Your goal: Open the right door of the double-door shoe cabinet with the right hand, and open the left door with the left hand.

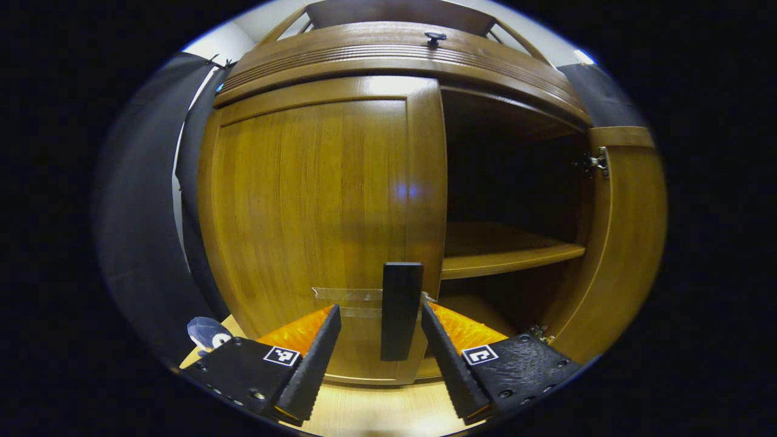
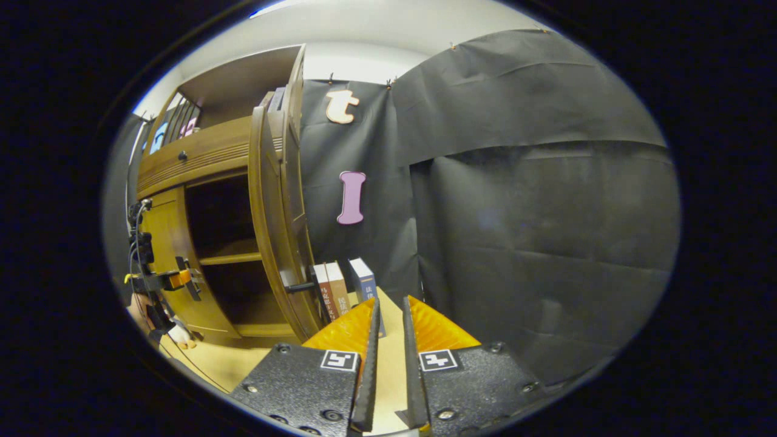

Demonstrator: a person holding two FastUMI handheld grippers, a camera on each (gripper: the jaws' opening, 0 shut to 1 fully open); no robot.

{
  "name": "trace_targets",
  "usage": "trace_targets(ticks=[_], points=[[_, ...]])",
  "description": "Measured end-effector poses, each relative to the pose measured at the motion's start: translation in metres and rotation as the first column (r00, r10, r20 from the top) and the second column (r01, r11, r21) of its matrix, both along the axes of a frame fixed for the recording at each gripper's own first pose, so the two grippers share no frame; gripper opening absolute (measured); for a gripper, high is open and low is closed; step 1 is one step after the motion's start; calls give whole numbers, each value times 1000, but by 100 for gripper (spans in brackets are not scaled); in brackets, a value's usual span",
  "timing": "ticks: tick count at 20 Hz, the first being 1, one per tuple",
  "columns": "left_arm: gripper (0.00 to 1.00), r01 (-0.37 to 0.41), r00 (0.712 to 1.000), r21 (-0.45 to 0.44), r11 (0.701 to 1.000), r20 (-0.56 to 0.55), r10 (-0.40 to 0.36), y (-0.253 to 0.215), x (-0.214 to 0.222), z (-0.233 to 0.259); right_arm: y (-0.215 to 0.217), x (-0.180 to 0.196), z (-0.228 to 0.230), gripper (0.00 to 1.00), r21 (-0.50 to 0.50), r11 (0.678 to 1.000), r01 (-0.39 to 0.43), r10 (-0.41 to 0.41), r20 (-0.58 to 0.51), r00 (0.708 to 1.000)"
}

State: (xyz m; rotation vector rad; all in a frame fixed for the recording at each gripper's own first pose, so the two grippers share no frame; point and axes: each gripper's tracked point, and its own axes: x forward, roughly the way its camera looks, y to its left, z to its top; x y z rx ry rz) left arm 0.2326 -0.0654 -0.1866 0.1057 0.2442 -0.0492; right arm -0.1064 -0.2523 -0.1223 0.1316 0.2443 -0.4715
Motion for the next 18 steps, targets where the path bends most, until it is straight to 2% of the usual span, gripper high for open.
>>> trace_targets(ticks=[3, 5, 8, 11, 12, 13, 14, 15, 16, 17, 18], points=[[77, 1, 1000, 13, 1000, 16, -2, -4, 11, 4, -4, -4, 6, 24, -14, 1000, 10, -10, 11, 1000], [90, 11, 1000, 24, 1000, -5, -11, -7, 17, -1, -4, -7, 8, 24, -18, 1000, 17, -17, 11, 1000], [55, 22, 1000, 47, 999, -15, -22, -12, 22, -6, 4, -6, 15, 25, -20, 1000, 3, -2, 23, 1000], [46, 43, 999, 52, 998, -3, -42, -15, 24, -5, 9, -7, 14, 26, -29, 1000, 1, -1, 9, 1000], [35, 45, 999, 39, 998, -10, -44, -14, 23, -6, 11, -7, 13, 31, -34, 999, 3, -3, -1, 1000], [35, 45, 999, 19, 999, -8, -45, -15, 21, -4, 12, -8, 13, 35, -36, 999, 0, 0, -9, 1000], [41, 47, 999, 15, 999, -12, -47, -14, 22, -6, 14, -9, 13, 40, -40, 999, 0, 0, -15, 1000], [31, 49, 999, 15, 999, -17, -49, -14, 20, -6, 17, -11, 15, 46, -44, 999, -2, 1, -16, 1000], [31, 47, 999, 11, 999, -20, -47, -13, 17, -6, 19, -12, 16, 50, -49, 999, -4, 3, -15, 1000], [41, 43, 999, 0, 999, -19, -43, -13, 13, -5, 21, -13, 17, 51, -50, 999, -5, 5, -12, 1000], [31, 40, 999, -14, 999, -13, -40, -12, 9, -4, 25, -14, 19, 53, -49, 999, -9, 9, -9, 1000]])
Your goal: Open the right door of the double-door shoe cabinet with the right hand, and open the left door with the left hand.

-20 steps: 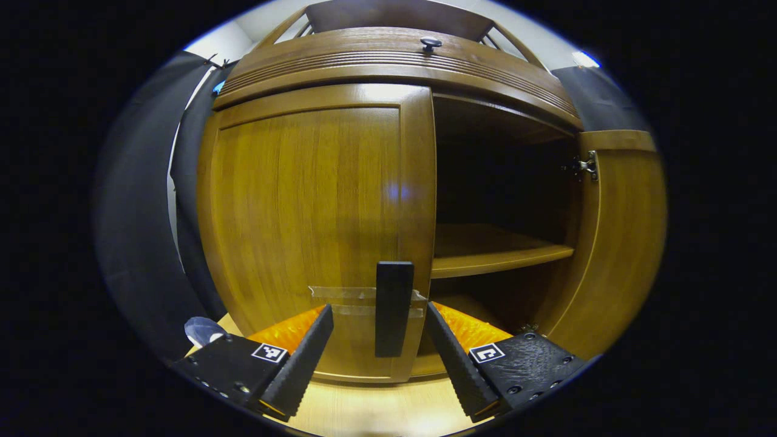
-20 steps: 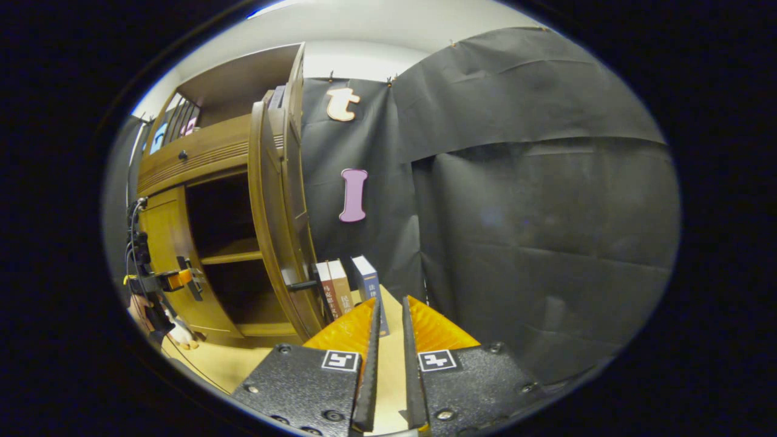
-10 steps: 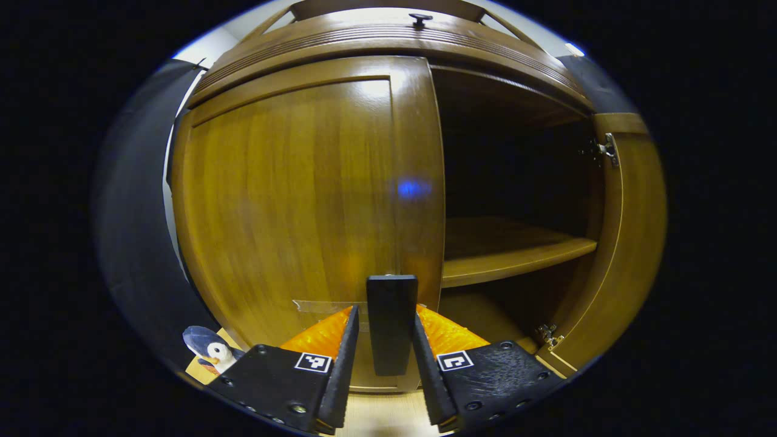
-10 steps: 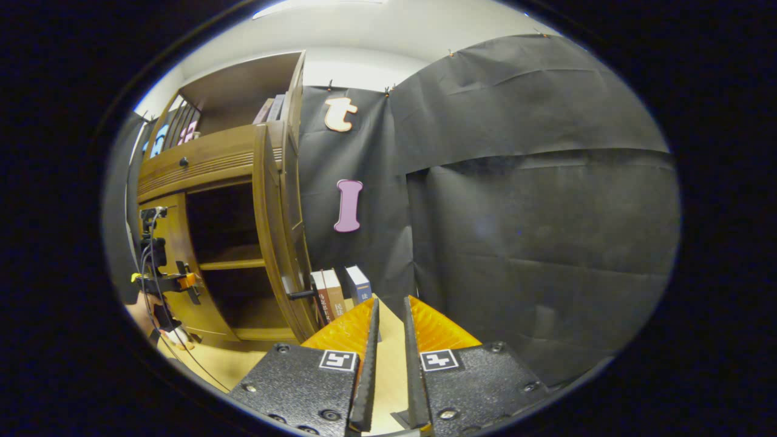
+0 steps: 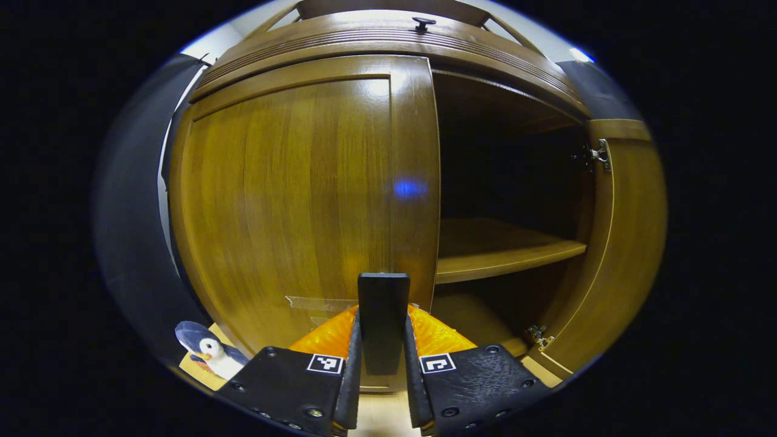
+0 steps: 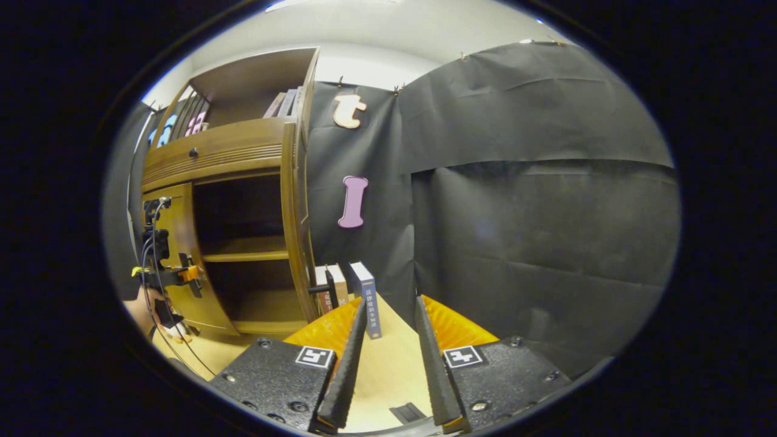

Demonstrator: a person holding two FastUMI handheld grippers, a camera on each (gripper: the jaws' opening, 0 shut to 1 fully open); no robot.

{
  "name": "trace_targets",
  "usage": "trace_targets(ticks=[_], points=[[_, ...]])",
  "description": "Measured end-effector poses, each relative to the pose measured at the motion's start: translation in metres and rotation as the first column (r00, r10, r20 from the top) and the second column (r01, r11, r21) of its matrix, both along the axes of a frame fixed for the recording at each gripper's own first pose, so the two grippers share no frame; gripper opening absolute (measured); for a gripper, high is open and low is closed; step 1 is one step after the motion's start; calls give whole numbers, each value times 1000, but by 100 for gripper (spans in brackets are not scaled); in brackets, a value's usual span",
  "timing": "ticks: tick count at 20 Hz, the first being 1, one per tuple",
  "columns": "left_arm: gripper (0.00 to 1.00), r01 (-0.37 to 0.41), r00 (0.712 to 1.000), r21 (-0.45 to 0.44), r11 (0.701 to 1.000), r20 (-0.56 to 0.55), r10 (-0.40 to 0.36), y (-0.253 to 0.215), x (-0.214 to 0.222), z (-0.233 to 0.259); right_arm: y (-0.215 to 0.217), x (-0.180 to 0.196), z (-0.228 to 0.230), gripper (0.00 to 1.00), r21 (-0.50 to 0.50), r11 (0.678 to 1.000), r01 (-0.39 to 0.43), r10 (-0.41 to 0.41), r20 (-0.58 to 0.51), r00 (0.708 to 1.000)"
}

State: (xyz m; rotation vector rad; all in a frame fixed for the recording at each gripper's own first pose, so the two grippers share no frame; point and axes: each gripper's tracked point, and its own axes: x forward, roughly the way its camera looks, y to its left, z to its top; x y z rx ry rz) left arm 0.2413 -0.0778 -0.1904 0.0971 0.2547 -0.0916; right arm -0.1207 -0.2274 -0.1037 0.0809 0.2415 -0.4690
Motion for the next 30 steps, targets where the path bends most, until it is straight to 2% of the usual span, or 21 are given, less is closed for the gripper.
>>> trace_targets(ticks=[8, 15, 23, 30], points=[[31, -7, 1000, -6, 1000, 15, 7, 10, -35, 3, 21, -1, -2, 53, -8, 999, -44, 44, -11, 999], [31, -29, 999, -21, 999, 29, 30, 24, -63, 7, 41, 10, -2, 54, -6, 993, -114, 114, -9, 993], [31, -84, 996, -54, 995, 28, 85, 38, -88, 10, 74, 29, -7, 55, -1, 978, -207, 207, -5, 978], [31, -116, 992, -34, 993, 36, 117, 62, -118, 14, 102, 47, -14, 55, 13, 960, -280, 280, -11, 960]])
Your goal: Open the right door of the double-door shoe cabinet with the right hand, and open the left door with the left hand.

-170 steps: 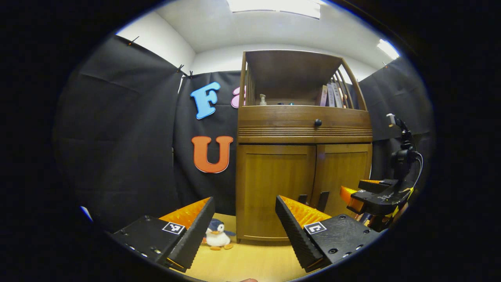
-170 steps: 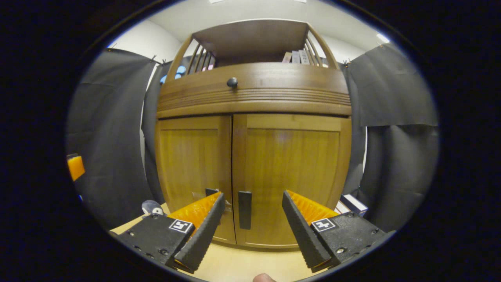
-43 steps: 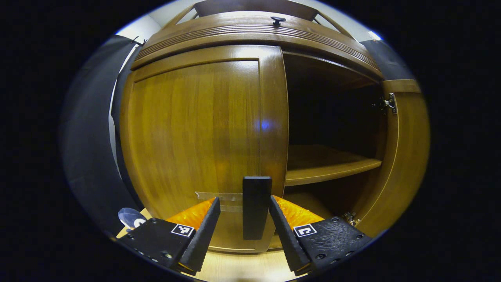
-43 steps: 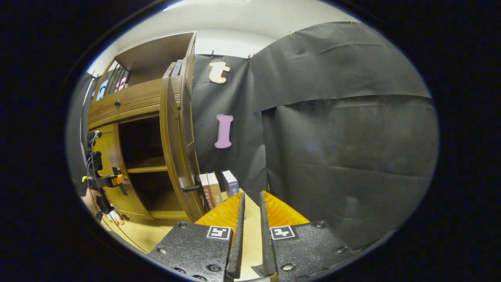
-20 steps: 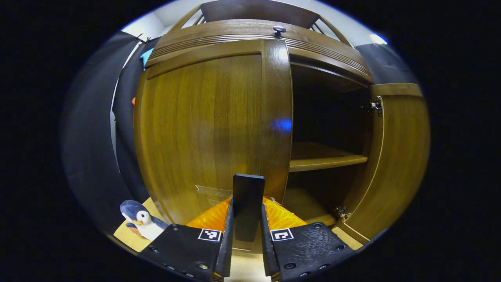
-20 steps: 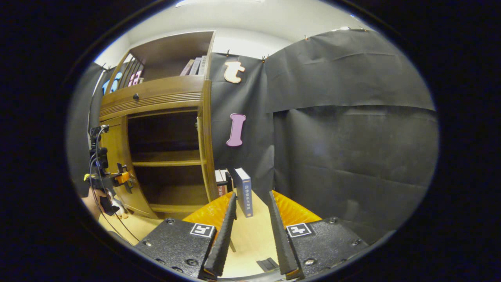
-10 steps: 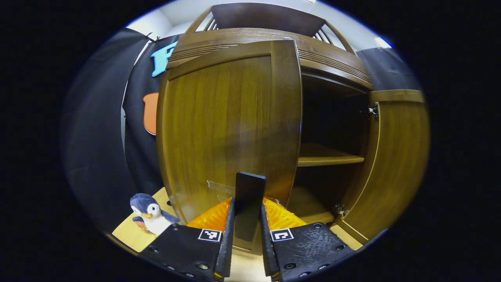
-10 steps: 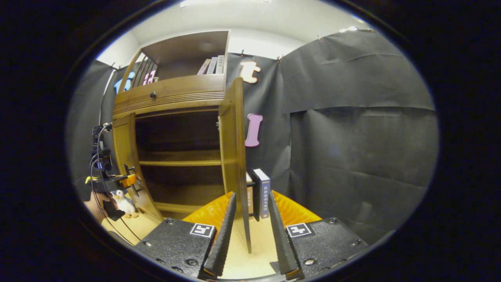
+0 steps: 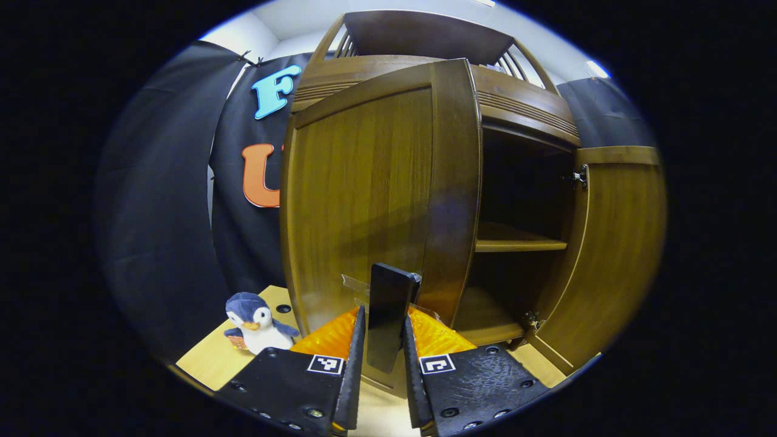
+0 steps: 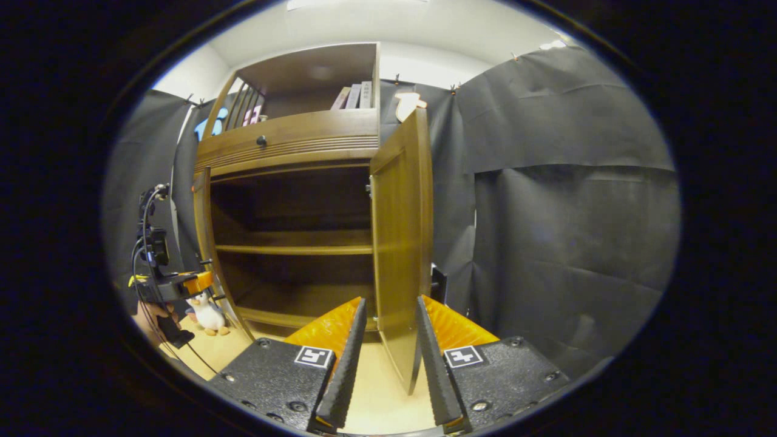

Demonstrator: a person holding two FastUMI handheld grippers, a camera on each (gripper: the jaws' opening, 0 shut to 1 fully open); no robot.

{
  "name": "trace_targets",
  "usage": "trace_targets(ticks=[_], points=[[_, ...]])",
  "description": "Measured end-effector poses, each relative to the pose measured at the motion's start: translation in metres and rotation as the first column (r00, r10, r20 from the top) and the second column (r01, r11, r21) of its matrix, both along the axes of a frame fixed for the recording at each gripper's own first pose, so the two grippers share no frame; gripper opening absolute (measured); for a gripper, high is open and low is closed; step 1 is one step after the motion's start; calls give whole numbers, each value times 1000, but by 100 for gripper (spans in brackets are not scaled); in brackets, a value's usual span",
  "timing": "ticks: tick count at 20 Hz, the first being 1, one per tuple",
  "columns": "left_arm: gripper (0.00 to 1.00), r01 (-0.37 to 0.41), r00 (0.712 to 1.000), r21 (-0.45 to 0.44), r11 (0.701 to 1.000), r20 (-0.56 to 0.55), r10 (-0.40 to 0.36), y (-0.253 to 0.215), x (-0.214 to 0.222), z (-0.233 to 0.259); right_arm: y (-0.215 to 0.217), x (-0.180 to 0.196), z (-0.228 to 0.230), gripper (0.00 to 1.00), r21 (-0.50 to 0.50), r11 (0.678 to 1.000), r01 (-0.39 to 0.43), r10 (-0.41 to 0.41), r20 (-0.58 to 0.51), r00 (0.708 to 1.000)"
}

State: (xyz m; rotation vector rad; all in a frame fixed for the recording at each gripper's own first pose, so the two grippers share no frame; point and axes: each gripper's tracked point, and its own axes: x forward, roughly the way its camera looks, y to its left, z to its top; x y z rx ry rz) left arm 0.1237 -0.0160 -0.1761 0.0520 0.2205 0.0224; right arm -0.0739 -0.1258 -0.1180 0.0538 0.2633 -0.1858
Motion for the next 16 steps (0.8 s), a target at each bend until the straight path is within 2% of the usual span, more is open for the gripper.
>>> trace_targets(ticks=[5, 10, 16], points=[[31, -37, 999, -9, 999, 5, 37, 21, -19, 3, 20, 13, -4, 55, 4, 999, -46, 46, -4, 999], [31, -64, 998, 38, 997, 22, 63, 50, -38, 8, 42, 21, -10, 55, 13, 995, -96, 96, -23, 995], [31, -128, 991, 42, 991, 34, 126, 97, -60, 19, 67, 33, -11, 55, 6, 990, -141, 141, -26, 990]])
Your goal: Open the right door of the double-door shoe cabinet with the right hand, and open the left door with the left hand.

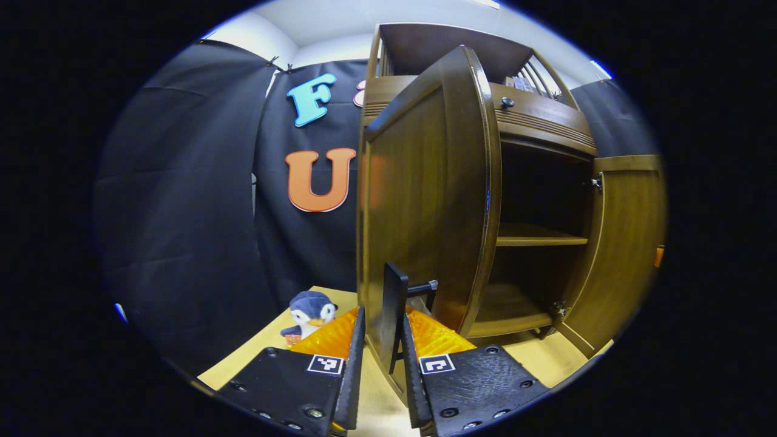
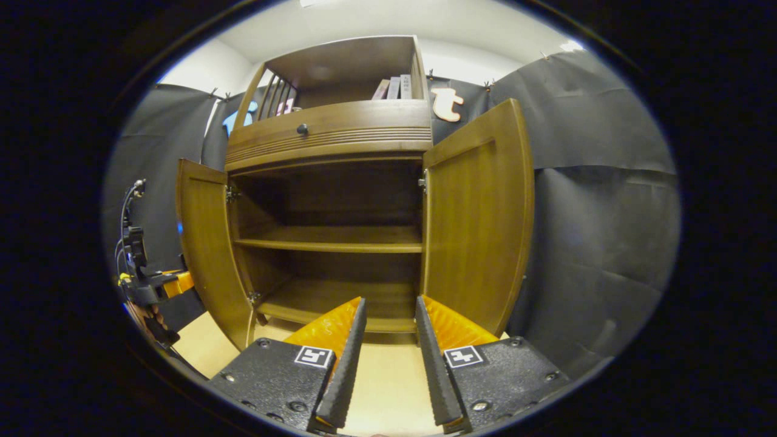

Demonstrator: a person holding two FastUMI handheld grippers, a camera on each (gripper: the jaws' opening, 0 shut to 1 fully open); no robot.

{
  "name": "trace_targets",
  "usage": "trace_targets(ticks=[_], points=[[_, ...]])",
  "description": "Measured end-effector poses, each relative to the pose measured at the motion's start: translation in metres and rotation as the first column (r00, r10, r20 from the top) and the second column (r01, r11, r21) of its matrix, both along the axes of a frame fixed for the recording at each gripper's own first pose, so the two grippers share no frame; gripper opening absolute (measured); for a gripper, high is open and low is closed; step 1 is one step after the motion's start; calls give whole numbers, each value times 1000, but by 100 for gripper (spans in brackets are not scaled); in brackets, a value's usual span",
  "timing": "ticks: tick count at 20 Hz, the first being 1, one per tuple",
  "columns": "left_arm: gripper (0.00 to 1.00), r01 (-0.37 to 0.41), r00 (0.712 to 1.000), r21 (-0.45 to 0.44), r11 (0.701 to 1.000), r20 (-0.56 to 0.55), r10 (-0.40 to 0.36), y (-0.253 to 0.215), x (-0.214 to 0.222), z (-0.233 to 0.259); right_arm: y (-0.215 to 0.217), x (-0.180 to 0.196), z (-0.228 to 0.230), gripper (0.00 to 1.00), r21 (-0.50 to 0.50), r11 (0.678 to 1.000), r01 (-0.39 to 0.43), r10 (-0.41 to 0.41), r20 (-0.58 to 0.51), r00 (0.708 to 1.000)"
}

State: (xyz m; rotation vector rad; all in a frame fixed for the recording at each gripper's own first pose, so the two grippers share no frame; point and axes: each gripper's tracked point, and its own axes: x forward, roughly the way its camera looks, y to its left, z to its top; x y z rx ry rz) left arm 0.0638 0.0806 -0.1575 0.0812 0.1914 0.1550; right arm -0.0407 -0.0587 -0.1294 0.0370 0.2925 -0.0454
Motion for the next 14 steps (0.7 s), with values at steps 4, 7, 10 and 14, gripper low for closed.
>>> trace_targets(ticks=[4, 7, 10, 14], points=[[30, -29, 999, 11, 1000, 16, 28, 26, -6, 9, 16, 7, 0, 54, 0, 1000, -26, 26, -3, 1000], [26, -52, 999, -22, 998, 8, 52, 44, -14, 6, 29, 10, -2, 54, -4, 999, -46, 46, -2, 999], [25, -21, 1000, -19, 1000, -7, 21, 50, -17, 6, 40, 13, -5, 55, -10, 998, -63, 63, -12, 998], [25, 2, 1000, 0, 1000, -25, -2, 69, -23, 5, 54, 15, -6, 54, -14, 997, -77, 77, -15, 997]])
